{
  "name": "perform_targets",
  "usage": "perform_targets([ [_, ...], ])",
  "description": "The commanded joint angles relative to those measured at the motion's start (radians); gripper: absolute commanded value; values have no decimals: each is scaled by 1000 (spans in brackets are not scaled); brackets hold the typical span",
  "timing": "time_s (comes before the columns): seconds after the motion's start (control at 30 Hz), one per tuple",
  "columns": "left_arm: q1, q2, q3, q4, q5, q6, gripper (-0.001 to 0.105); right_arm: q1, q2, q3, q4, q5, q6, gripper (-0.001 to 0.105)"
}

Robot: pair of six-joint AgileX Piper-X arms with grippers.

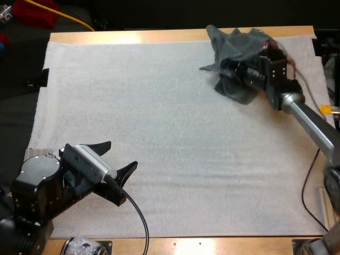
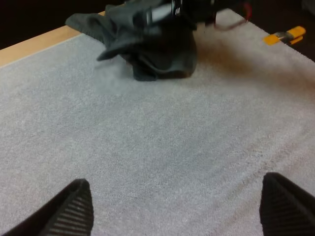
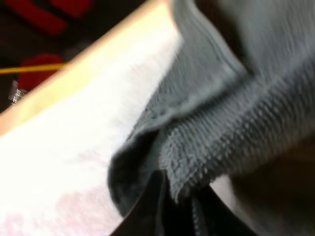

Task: Pick towel from pile, fold and stack

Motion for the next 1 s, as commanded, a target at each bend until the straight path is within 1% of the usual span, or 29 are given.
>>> perform_targets([
  [0.0, -3, 0, -7, -3, 7, -10, 68, 0, -40, -10, 10, 27, -49, 2],
  [0.1, -3, 0, -7, 3, 7, -10, 68, 0, -98, -34, 61, 78, -131, 2],
  [0.2, -3, 0, -7, 4, 7, -10, 68, 0, -126, -96, 137, 84, -211, 2],
  [0.27, -3, 0, -7, 4, 7, -10, 68, 0, -129, -168, 213, 86, -253, 2],
  [0.4, -3, 0, -7, 4, 12, -17, 68, 0, -129, -296, 305, 104, -305, 2],
  [0.53, -3, 0, -7, 7, 45, -18, 68, 0, -129, -418, 370, 128, -325, 2],
  [0.7, -3, 0, -7, 34, 45, -21, 68, 0, -129, -526, 430, 140, -333, 2],
  [0.8, -3, 0, -7, 41, 45, -21, 68, 0, -129, -576, 491, 144, -363, 2],
  [0.9, -3, 0, -7, 41, 45, -21, 68, 0, -129, -629, 592, 144, -388, 2],
  [0.97, -3, 0, -7, 41, 45, -21, 68, 1, -129, -664, 686, 135, -425, 2],
])
